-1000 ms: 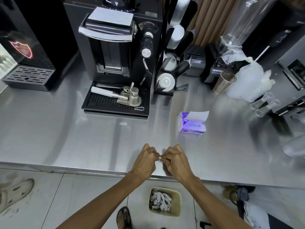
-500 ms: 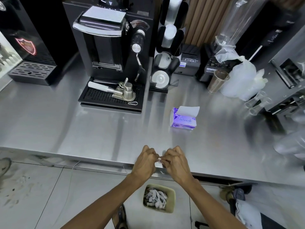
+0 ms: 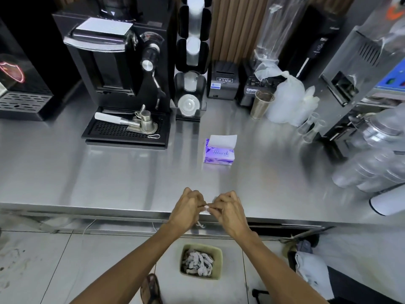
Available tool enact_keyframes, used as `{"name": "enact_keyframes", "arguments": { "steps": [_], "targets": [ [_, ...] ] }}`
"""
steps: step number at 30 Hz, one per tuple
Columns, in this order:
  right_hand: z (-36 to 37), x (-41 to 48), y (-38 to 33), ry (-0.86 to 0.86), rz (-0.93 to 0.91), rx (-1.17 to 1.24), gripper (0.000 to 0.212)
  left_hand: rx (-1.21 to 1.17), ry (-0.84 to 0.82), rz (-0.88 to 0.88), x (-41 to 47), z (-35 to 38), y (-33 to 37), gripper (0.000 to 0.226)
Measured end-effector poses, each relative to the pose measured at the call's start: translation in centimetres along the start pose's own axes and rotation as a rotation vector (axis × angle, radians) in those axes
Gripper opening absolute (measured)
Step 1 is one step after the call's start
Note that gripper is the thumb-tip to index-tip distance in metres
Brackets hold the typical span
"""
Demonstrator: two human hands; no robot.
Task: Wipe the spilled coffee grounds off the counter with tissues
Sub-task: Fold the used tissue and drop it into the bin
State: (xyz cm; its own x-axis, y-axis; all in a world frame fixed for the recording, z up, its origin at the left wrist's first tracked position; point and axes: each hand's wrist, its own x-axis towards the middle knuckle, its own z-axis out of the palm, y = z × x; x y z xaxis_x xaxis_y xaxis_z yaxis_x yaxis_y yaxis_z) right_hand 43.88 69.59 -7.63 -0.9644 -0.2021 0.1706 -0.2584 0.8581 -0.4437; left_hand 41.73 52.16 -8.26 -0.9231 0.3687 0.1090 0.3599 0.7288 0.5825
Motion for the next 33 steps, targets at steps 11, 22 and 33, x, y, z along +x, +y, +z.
{"name": "enact_keyframes", "arguments": {
  "steps": [11,22,33],
  "targets": [
    [-0.6,0.0,-0.7,-0.042,0.147,0.216,0.016,-0.203,-0.017,-0.095,-0.6,0.1,0.4,0.044],
    [-1.9,-0.9,-0.2,-0.031,-0.11,0.001,0.017,-0.071,0.049,-0.125,-1.0,0.1,1.4,0.028],
    [-1.5,-0.7,-0.9,-0.008,-0.129,-0.169,0.002,0.057,0.119,-0.132,-1.8,1.6,2.0,0.022]
  ]
}}
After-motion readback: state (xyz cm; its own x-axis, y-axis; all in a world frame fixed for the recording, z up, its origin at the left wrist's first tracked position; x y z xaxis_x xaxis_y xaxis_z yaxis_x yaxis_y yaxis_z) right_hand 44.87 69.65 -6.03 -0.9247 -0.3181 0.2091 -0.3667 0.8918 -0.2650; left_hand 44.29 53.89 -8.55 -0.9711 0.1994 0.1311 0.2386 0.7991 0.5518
